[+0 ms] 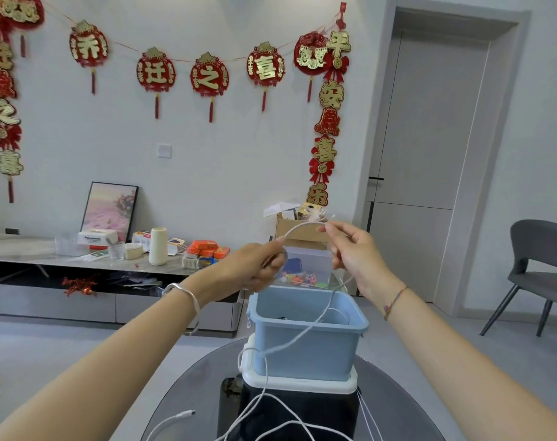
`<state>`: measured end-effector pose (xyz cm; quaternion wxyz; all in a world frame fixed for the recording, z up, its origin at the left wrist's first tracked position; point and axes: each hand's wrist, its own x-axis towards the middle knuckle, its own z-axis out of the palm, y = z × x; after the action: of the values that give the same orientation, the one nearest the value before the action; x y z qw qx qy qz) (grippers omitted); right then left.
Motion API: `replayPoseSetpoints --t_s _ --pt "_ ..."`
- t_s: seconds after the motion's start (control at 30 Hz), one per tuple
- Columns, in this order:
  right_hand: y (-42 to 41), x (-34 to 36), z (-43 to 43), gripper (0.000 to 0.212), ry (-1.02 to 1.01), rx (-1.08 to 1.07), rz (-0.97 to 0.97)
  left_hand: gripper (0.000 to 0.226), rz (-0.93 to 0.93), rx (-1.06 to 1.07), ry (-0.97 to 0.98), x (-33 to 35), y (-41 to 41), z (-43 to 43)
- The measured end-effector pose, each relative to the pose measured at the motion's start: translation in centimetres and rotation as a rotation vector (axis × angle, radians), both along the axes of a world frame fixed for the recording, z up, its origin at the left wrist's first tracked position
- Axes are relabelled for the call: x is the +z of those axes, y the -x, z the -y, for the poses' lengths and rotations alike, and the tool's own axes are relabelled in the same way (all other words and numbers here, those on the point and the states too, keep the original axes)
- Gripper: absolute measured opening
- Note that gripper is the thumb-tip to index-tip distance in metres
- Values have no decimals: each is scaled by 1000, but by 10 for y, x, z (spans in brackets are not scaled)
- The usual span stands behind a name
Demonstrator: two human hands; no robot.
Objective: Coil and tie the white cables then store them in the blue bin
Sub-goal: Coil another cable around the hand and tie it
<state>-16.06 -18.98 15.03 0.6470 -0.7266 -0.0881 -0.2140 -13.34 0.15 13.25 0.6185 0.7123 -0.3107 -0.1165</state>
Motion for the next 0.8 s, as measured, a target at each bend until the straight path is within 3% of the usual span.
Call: replayPoseSetpoints --t_s 0.1,0.2,0.33,0.43,0.5,0.7,0.8 --pt "-5 -11 -3 24 123 -62 0 49 -267 -252 253 13 11 -3" --pt "-8 -29 -20 34 316 -40 18 48 -403 -439 544 23 17 1" --pt "-7 -48 -48 32 574 54 -58 44 -288 -68 777 25 9 18" --pt "6 -55 -59 22 317 288 -241 45 -138 215 749 16 -5 22" --pt "14 -57 -60 19 236 396 -233 48 -89 350 729 12 -12 20" --pt "29 -60 -64 14 434 370 -255 49 166 584 499 5 -19 21" --pt "30 -53 -58 13 767 56 -26 47 385 572 198 -4 -20 20"
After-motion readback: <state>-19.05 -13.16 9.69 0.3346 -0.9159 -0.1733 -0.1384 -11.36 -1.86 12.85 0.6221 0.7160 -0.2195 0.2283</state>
